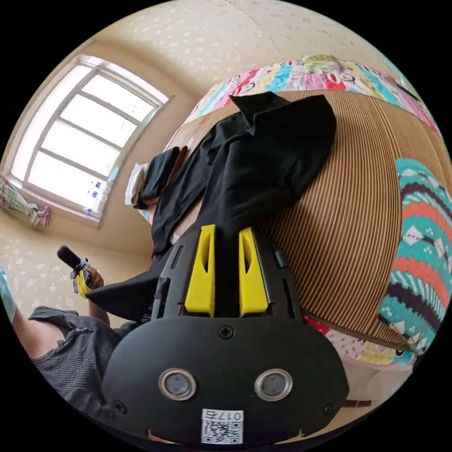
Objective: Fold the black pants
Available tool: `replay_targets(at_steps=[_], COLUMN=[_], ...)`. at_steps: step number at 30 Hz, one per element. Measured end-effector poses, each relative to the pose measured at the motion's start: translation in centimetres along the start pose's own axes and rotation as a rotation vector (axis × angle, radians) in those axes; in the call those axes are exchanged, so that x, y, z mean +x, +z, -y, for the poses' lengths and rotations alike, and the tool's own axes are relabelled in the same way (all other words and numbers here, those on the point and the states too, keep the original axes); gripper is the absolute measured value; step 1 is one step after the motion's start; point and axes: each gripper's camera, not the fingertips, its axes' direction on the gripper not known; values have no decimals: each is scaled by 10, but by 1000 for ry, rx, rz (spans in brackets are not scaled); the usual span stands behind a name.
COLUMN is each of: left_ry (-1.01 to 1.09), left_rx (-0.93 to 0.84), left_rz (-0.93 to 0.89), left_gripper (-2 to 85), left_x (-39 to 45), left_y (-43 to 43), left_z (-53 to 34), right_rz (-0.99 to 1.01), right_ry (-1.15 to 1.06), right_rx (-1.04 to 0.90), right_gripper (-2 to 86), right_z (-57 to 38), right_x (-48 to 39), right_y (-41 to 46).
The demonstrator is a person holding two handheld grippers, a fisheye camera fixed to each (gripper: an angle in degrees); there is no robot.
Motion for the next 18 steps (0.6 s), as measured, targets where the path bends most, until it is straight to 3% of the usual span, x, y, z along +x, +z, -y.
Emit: replay_targets(at_steps=[3,6,8,11,13,17,18], left_ry=[-37,-57,-74,-87,-88,-95,-96], left_rx=[40,67,74,77,72,66,72], left_rz=[-71,-73,-77,-62,-45,-43,-57], left_gripper=[-3,-4,-4,-4,-4,-4,-4], left_x=[-10,-10,-12,-12,-10,-12,-14], left_y=[-4,-14,-21,-32,-39,-51,-54], left_z=[-16,-25,-28,-30,-30,-32,-33], right_rz=[85,-82,-194,-464,-705,-812,-840], right_ry=[91,6,-129,-438,-793,-947,-965], right_rx=[106,297,303,196,125,-268,-399], right_gripper=[85,99,119,147,165,158,102], right_z=[-4,17,51,116,144,217,237], right_x=[27,8,-17,-69,-111,-123,-118], right_y=[-12,-35,-29,18,72,146,169])
